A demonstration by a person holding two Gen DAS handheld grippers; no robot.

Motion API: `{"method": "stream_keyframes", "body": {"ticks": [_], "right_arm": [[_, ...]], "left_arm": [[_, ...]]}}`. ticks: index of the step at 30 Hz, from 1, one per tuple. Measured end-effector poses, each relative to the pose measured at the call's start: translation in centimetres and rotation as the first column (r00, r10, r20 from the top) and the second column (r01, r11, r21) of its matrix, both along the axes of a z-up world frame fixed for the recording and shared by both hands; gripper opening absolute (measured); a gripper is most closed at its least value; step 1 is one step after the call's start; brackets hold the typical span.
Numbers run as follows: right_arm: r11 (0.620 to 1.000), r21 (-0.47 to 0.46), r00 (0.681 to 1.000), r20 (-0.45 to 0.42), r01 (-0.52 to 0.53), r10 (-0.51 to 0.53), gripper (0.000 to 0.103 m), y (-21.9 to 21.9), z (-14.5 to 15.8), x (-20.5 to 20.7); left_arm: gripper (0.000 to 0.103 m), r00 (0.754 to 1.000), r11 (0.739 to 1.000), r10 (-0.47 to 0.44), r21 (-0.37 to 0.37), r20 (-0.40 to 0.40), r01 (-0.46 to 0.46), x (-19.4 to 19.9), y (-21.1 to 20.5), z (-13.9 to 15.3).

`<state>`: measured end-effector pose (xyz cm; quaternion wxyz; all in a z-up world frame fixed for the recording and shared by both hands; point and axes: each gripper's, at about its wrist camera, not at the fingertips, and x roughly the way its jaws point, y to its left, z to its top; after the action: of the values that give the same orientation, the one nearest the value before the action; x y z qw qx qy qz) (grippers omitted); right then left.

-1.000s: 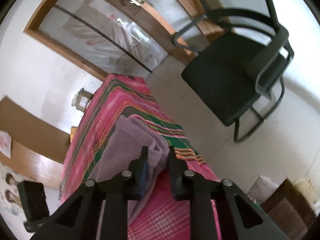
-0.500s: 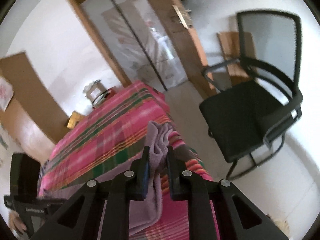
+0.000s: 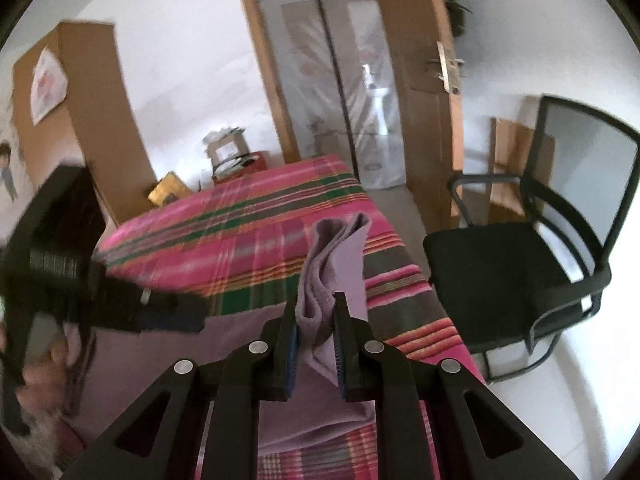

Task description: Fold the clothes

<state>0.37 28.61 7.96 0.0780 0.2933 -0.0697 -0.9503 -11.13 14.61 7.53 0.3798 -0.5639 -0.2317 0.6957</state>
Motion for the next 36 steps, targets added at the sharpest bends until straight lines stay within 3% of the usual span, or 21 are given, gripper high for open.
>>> {"method": "stream_keyframes", "body": {"ticks": [3,6,9,20,27,36], "right_arm": [[0.999,0.042,1.0,-0.007,-0.018,0.018,0.015,-1.1,-0.1,0.2],[0.996,0.077,0.999,-0.011,-0.038,0.039,0.015,-2.1,-0.3,0.6],[0.994,0.096,0.998,-0.003,-0.054,0.055,0.015,-2.8,-0.6,0.9],[0.972,0.203,0.993,0.028,-0.117,0.113,0.015,-6.3,-2.3,1.5],[0.972,0.193,0.991,0.031,-0.132,0.129,0.015,-7.1,-2.4,1.9],[0.969,0.194,0.988,0.014,-0.151,0.151,0.015,-8.4,-1.8,2.8]], "left_arm": [[0.038,1.0,0.999,-0.003,0.041,0.024,0.002,-0.3,0.4,-0.1],[0.038,0.999,0.991,0.005,0.133,0.054,-0.012,-0.5,0.1,-0.2],[0.038,0.997,0.986,0.04,0.159,0.059,-0.049,-0.7,-0.4,-0.3],[0.038,0.992,0.985,0.071,0.147,0.104,-0.086,-1.1,-1.1,-1.9],[0.038,0.988,0.989,0.054,0.126,0.142,-0.072,-1.3,-1.1,-3.4],[0.038,0.991,0.993,0.052,0.097,0.126,-0.064,-0.8,-2.3,-2.6]]}}
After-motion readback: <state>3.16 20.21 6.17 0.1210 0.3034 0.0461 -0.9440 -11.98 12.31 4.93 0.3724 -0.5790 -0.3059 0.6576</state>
